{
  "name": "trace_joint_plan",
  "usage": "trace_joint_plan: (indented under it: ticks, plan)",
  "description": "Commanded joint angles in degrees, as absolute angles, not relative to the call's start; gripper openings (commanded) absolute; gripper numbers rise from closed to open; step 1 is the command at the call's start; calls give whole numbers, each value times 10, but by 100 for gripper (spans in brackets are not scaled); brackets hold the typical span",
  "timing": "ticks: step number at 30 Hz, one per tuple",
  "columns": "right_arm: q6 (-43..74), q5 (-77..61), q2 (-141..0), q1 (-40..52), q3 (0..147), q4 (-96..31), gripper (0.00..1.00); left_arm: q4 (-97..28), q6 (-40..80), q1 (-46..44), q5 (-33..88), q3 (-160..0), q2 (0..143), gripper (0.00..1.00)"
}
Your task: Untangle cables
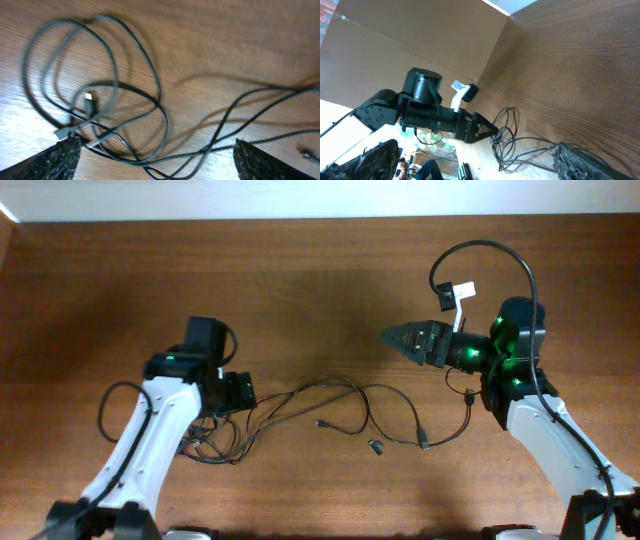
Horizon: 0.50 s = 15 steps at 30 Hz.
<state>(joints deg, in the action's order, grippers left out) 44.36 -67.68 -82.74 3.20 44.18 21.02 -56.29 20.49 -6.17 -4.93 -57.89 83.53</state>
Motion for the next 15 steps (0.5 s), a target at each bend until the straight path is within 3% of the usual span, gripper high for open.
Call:
trace_joint_plan:
  ticks: [1,11,15]
  plan:
    - [433,-672,-830,33,442,212,99,-562,197,-87,-40,-572,878,100]
    - [432,-674,-830,33,442,212,99,-559,219,-96,-51,-573,939,99]
    - [419,-674,-830,33,442,212,99,-518,227,-96,42,-573,938,99]
